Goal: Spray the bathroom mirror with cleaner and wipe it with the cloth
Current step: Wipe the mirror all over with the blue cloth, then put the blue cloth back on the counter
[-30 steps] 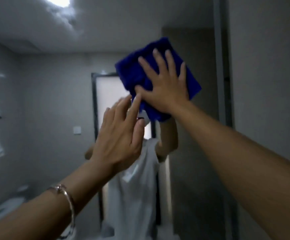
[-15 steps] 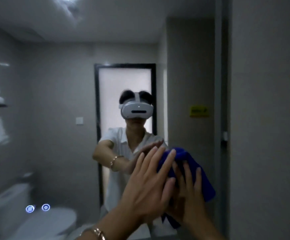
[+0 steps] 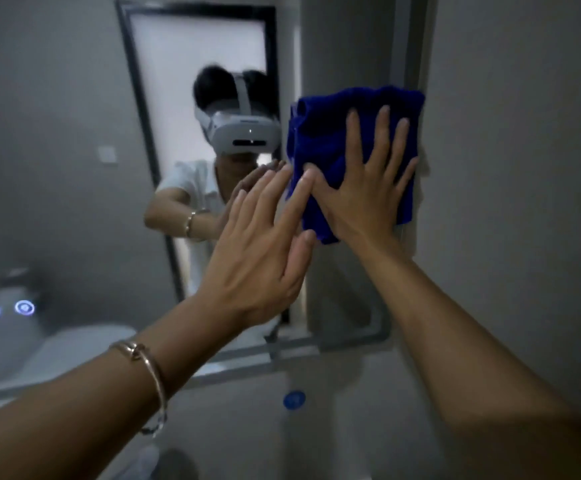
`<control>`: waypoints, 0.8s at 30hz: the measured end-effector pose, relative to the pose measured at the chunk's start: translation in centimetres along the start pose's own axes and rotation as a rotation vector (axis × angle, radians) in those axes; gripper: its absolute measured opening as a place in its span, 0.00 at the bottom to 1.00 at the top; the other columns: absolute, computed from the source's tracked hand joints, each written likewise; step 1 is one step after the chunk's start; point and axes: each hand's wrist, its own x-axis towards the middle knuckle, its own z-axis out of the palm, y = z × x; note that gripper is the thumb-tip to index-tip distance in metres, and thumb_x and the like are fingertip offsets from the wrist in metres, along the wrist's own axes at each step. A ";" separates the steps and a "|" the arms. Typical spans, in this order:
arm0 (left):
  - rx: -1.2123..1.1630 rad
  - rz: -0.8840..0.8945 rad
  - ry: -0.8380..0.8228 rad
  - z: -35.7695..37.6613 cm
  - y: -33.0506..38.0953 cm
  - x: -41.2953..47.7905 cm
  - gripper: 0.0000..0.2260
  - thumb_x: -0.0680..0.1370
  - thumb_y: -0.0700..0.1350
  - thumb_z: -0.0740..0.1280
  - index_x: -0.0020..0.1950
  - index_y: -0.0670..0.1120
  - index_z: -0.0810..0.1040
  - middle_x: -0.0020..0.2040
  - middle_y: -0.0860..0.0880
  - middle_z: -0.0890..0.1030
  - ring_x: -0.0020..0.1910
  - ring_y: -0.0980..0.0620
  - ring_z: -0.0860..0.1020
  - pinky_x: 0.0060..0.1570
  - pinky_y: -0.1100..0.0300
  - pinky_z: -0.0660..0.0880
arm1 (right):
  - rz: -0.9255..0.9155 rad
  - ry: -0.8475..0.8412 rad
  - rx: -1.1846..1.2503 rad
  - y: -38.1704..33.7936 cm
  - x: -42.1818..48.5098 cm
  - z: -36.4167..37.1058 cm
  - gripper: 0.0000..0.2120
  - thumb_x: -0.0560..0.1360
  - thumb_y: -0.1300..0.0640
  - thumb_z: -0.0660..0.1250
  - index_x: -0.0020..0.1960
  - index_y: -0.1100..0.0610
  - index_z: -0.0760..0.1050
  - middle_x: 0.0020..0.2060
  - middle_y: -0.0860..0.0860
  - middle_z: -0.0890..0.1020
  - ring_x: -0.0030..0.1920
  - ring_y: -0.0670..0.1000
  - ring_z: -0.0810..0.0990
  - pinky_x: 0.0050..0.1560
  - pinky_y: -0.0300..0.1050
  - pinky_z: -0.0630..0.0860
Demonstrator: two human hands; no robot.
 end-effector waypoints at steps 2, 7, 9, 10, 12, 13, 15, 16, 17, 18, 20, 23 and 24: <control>-0.024 -0.033 -0.062 0.9 -0.1 -3.0 0.25 0.80 0.55 0.47 0.77 0.49 0.50 0.77 0.45 0.55 0.76 0.50 0.51 0.71 0.44 0.56 | 0.077 -0.066 0.023 1.8 -5.9 1.7 0.42 0.72 0.29 0.52 0.78 0.51 0.48 0.77 0.60 0.50 0.75 0.63 0.45 0.70 0.68 0.43; -0.097 -0.235 -0.116 1.5 0.3 -9.5 0.25 0.80 0.55 0.47 0.76 0.52 0.46 0.76 0.47 0.55 0.75 0.53 0.52 0.72 0.46 0.57 | 0.356 -0.309 0.207 0.9 -17.5 4.4 0.48 0.69 0.26 0.51 0.77 0.51 0.38 0.77 0.59 0.41 0.75 0.58 0.35 0.71 0.65 0.39; -0.076 -0.289 -0.145 1.3 0.5 -12.5 0.25 0.80 0.55 0.47 0.75 0.52 0.44 0.75 0.46 0.57 0.74 0.51 0.55 0.71 0.46 0.60 | 0.523 -0.361 0.310 -1.4 -20.7 4.8 0.49 0.69 0.26 0.54 0.76 0.53 0.37 0.76 0.58 0.39 0.75 0.58 0.33 0.73 0.64 0.40; -0.055 -0.309 -0.162 1.0 0.3 -13.8 0.25 0.80 0.55 0.47 0.75 0.51 0.44 0.75 0.45 0.58 0.73 0.51 0.56 0.70 0.46 0.61 | 0.615 -0.378 0.365 -2.9 -22.0 5.2 0.50 0.69 0.26 0.55 0.76 0.54 0.37 0.76 0.59 0.39 0.75 0.59 0.33 0.73 0.64 0.41; -0.011 -0.352 -0.184 0.0 -0.3 -15.6 0.25 0.80 0.56 0.46 0.75 0.51 0.45 0.75 0.45 0.59 0.73 0.52 0.56 0.70 0.47 0.60 | 0.804 -0.402 0.524 -6.5 -23.6 5.4 0.53 0.68 0.27 0.59 0.77 0.56 0.37 0.76 0.59 0.37 0.75 0.60 0.35 0.74 0.63 0.45; 0.007 -0.379 -0.183 -0.7 -0.8 -16.2 0.25 0.80 0.56 0.46 0.75 0.51 0.45 0.75 0.45 0.58 0.73 0.52 0.56 0.71 0.49 0.59 | 0.884 -0.396 0.630 -8.5 -24.0 5.3 0.53 0.69 0.29 0.61 0.77 0.56 0.37 0.76 0.58 0.36 0.75 0.59 0.36 0.74 0.61 0.47; 0.035 -0.433 -0.158 -2.4 -1.6 -17.2 0.25 0.80 0.56 0.46 0.75 0.51 0.47 0.75 0.46 0.58 0.73 0.52 0.55 0.72 0.51 0.57 | 1.011 -0.337 0.842 -12.5 -24.1 5.0 0.49 0.73 0.39 0.65 0.77 0.56 0.36 0.75 0.57 0.35 0.76 0.57 0.40 0.74 0.53 0.50; 0.046 -0.453 -0.143 -3.3 -1.9 -17.9 0.25 0.80 0.56 0.46 0.75 0.51 0.47 0.75 0.46 0.58 0.73 0.52 0.55 0.71 0.52 0.57 | 1.079 -0.301 0.913 -14.4 -23.9 4.8 0.47 0.74 0.44 0.67 0.77 0.56 0.38 0.75 0.58 0.36 0.75 0.57 0.44 0.73 0.51 0.53; 0.054 -0.471 -0.135 -4.3 -2.2 -18.8 0.25 0.80 0.56 0.46 0.75 0.51 0.47 0.75 0.46 0.58 0.72 0.53 0.55 0.71 0.52 0.57 | 1.154 -0.264 0.959 -16.1 -23.7 4.7 0.46 0.74 0.48 0.68 0.77 0.57 0.39 0.75 0.59 0.39 0.75 0.57 0.48 0.71 0.49 0.56; 0.063 -0.492 -0.130 -5.3 -2.5 -19.9 0.24 0.80 0.56 0.46 0.75 0.52 0.47 0.75 0.46 0.58 0.72 0.53 0.56 0.70 0.52 0.58 | 1.229 -0.235 0.998 -17.6 -23.5 4.6 0.45 0.75 0.50 0.69 0.77 0.56 0.41 0.75 0.59 0.42 0.73 0.56 0.53 0.68 0.47 0.60; 0.105 -0.542 -0.126 -7.5 -3.2 -22.7 0.24 0.80 0.57 0.46 0.75 0.52 0.48 0.74 0.47 0.59 0.72 0.54 0.57 0.69 0.51 0.59 | 1.343 -0.208 1.082 -20.3 -23.4 4.9 0.42 0.75 0.53 0.68 0.77 0.54 0.42 0.74 0.57 0.48 0.69 0.55 0.61 0.60 0.44 0.65; 0.206 -0.662 -0.145 -11.3 -4.5 -27.7 0.26 0.81 0.58 0.44 0.75 0.47 0.55 0.72 0.44 0.64 0.69 0.52 0.61 0.67 0.53 0.60 | 1.428 -0.223 1.154 -24.4 -24.3 5.1 0.40 0.76 0.57 0.68 0.77 0.56 0.45 0.73 0.58 0.54 0.68 0.57 0.65 0.58 0.43 0.65; 0.237 -0.715 -0.151 -12.7 -4.9 -29.3 0.27 0.80 0.58 0.44 0.75 0.45 0.57 0.71 0.43 0.65 0.68 0.51 0.61 0.66 0.54 0.60 | 1.449 -0.248 1.187 -25.9 -24.8 5.0 0.40 0.76 0.59 0.68 0.76 0.56 0.45 0.73 0.58 0.57 0.68 0.56 0.66 0.58 0.42 0.66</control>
